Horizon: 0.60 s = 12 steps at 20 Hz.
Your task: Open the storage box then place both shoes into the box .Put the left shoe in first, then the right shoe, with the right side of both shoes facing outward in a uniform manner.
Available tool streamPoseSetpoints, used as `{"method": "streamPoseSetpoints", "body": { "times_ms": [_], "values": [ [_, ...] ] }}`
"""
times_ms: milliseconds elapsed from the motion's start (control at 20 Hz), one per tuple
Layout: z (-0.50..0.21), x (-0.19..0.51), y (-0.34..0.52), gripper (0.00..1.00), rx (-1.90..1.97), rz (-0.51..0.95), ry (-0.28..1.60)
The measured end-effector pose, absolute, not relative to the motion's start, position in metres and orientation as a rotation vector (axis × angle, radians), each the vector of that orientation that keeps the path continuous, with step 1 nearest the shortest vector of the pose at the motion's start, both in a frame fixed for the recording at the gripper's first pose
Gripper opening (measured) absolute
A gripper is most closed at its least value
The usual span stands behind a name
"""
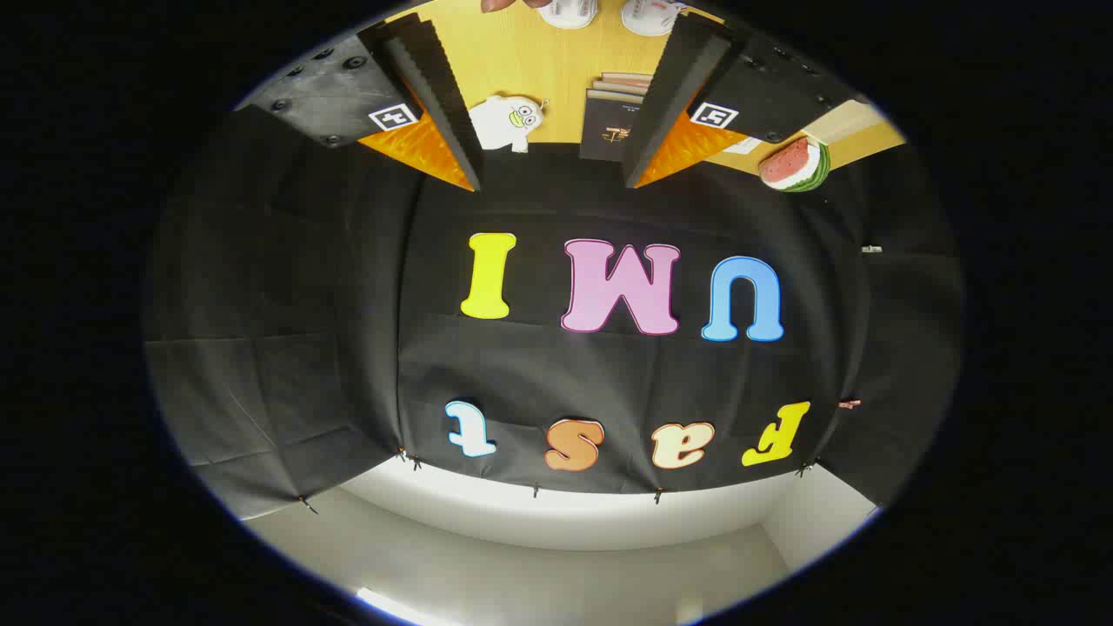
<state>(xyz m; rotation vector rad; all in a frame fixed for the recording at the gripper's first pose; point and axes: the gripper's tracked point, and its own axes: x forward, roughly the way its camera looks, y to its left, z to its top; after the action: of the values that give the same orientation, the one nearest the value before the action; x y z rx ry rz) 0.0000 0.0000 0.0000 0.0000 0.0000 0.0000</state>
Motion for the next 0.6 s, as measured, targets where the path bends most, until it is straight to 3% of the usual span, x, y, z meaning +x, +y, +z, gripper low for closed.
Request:
{"method": "streamPoseSetpoints", "body": {
  "times_ms": [600],
  "values": [
    [-0.002,0.008,0.01,0.97,-0.01,0.024,0.001]
  ]
}}
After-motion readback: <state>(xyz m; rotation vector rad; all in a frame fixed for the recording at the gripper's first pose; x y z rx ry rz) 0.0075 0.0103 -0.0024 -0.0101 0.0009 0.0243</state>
